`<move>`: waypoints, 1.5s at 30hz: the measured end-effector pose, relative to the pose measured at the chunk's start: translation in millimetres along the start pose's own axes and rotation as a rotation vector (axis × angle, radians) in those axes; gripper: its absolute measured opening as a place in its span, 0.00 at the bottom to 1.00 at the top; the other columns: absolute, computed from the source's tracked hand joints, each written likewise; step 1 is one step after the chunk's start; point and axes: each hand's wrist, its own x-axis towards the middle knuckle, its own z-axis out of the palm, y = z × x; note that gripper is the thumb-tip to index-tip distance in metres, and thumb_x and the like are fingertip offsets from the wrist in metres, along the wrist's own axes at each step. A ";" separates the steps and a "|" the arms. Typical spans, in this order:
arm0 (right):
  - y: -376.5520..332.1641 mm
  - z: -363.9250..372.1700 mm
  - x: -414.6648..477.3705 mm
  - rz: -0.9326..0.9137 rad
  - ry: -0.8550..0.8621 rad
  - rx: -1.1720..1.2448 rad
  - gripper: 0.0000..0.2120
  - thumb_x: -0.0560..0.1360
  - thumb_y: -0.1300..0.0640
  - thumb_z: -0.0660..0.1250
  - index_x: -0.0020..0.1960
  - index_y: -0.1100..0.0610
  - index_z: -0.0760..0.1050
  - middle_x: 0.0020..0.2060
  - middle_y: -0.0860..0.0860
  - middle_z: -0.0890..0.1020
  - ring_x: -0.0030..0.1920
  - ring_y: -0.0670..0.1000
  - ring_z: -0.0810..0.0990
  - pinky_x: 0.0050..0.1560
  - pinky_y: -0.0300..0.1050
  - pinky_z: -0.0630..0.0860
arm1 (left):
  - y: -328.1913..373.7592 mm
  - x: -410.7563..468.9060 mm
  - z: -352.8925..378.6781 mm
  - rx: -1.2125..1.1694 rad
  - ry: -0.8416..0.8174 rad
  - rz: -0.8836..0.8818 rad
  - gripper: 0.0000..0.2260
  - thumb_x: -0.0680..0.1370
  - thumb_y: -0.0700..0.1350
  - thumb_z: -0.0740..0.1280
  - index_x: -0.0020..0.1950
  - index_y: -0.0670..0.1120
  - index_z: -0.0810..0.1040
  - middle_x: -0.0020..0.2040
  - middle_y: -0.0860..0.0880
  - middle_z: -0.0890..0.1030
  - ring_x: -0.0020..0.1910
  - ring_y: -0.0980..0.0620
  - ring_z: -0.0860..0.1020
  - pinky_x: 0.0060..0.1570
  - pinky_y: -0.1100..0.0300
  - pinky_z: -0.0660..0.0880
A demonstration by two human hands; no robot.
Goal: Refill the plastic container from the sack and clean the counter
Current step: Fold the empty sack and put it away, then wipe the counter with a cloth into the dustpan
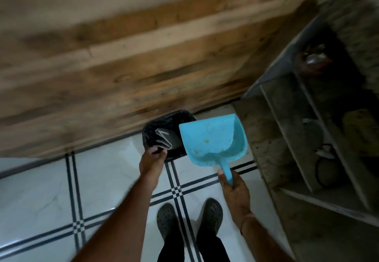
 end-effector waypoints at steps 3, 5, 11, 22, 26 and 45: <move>-49.2 -50.4 -69.2 0.018 0.000 0.078 0.13 0.76 0.42 0.70 0.53 0.50 0.80 0.42 0.46 0.84 0.45 0.47 0.83 0.46 0.42 0.79 | 26.4 -104.6 -28.5 0.060 -0.065 0.077 0.22 0.78 0.53 0.73 0.69 0.45 0.76 0.59 0.44 0.83 0.59 0.44 0.81 0.61 0.53 0.76; -68.1 -80.9 -108.8 0.046 0.003 0.145 0.15 0.75 0.41 0.71 0.52 0.52 0.80 0.39 0.46 0.81 0.41 0.47 0.80 0.43 0.41 0.76 | 39.0 -159.3 -42.5 0.091 -0.097 0.154 0.23 0.78 0.53 0.72 0.70 0.45 0.75 0.59 0.44 0.83 0.60 0.43 0.81 0.61 0.53 0.75; -102.2 -156.7 -208.0 0.079 0.059 0.227 0.18 0.78 0.47 0.71 0.56 0.61 0.78 0.37 0.52 0.76 0.35 0.47 0.73 0.32 0.40 0.73 | 97.7 -274.4 -57.7 0.271 -0.224 0.516 0.23 0.78 0.54 0.71 0.69 0.44 0.75 0.57 0.45 0.83 0.57 0.43 0.82 0.58 0.54 0.75; -68.5 -234.6 -301.3 0.074 0.372 0.526 0.15 0.80 0.44 0.67 0.52 0.57 0.76 0.37 0.51 0.75 0.36 0.46 0.72 0.34 0.40 0.71 | 141.9 -383.0 19.9 0.534 -0.490 1.027 0.23 0.76 0.54 0.73 0.69 0.50 0.75 0.60 0.45 0.80 0.58 0.44 0.79 0.59 0.44 0.77; -34.8 -255.6 -303.6 0.205 0.366 0.627 0.15 0.81 0.50 0.67 0.53 0.63 0.76 0.36 0.53 0.78 0.33 0.46 0.73 0.31 0.37 0.71 | 149.8 -427.8 63.1 0.653 -0.551 1.172 0.24 0.77 0.56 0.72 0.70 0.49 0.75 0.61 0.46 0.79 0.59 0.45 0.79 0.57 0.47 0.78; -16.3 -311.4 -266.6 0.365 0.348 0.719 0.09 0.82 0.59 0.65 0.54 0.66 0.75 0.39 0.56 0.79 0.35 0.46 0.77 0.32 0.32 0.74 | 237.6 -483.6 267.9 1.033 -0.362 1.490 0.23 0.80 0.55 0.68 0.72 0.48 0.73 0.71 0.40 0.68 0.67 0.39 0.67 0.61 0.47 0.68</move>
